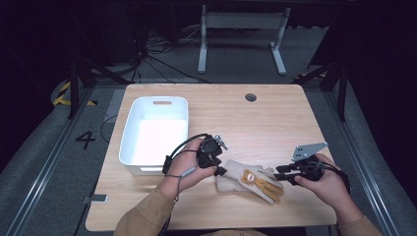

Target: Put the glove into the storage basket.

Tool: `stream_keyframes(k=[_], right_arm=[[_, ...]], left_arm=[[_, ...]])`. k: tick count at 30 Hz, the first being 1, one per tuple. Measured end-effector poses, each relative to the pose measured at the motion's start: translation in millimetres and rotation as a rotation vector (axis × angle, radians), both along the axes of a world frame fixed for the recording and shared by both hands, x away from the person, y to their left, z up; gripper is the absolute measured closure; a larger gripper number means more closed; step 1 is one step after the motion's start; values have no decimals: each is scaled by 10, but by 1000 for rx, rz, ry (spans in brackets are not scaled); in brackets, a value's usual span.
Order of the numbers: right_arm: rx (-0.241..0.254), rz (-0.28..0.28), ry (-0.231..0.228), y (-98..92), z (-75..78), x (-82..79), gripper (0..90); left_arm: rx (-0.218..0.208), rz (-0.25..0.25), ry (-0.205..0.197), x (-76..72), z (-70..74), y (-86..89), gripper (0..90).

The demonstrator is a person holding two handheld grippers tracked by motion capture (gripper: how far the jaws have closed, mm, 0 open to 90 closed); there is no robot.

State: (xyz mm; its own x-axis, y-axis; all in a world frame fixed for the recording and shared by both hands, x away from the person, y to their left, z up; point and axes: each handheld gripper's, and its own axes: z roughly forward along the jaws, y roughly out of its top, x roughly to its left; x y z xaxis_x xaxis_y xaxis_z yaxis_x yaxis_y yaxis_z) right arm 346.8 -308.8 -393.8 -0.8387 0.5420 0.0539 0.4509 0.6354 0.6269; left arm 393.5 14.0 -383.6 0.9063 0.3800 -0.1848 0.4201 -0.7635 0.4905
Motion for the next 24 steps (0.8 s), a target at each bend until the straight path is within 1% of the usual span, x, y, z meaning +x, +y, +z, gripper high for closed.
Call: stream_keyframes(k=[1, 4, 5, 6, 7, 8, 10, 12, 13, 15, 17, 19, 20, 22, 24], right_arm=[[-4, -6, 4, -12, 2, 1, 702], [-21, -16, 34, -57, 3, 15, 722], [-41, -23, 56, -74, -1, 21, 723], [-41, -23, 56, -74, -1, 21, 723], [-57, -22, 84, -93, -19, 23, 724], [-57, -22, 84, -93, -19, 23, 722], [-76, -22, 101, -104, -36, 30, 720], [-96, -18, 137, -103, -54, 32, 716], [-103, -11, 140, -102, -62, 33, 716], [-120, -2, 173, -95, -87, 35, 710], [-144, 7, 198, -92, -118, 33, 708], [-157, 16, 219, -91, -142, 37, 704], [-170, 20, 236, -86, -154, 36, 699], [-177, 27, 236, -80, -166, 36, 693], [-185, 34, 252, -71, -188, 34, 689]], left_arm=[[1, 0, 3, 0, -5, -4, 588], [3, -3, 5, 5, -10, -6, 588], [6, -4, 6, 7, -14, -8, 588], [11, -5, 9, 6, -18, -10, 588], [14, -6, 13, 3, -22, -13, 587], [18, -10, 14, 1, -27, -16, 587], [20, -13, 16, -5, -34, -26, 587], [21, -16, 19, -7, -40, -30, 588], [26, -19, 21, -7, -43, -31, 588], [30, -22, 24, -4, -48, -36, 588], [35, -24, 27, -5, -56, -40, 588], [39, -30, 33, -4, -64, -42, 589], [39, -30, 32, -3, -68, -44, 589], [38, -27, 35, -2, -72, -52, 589], [38, -29, 36, 2, -80, -59, 589]])
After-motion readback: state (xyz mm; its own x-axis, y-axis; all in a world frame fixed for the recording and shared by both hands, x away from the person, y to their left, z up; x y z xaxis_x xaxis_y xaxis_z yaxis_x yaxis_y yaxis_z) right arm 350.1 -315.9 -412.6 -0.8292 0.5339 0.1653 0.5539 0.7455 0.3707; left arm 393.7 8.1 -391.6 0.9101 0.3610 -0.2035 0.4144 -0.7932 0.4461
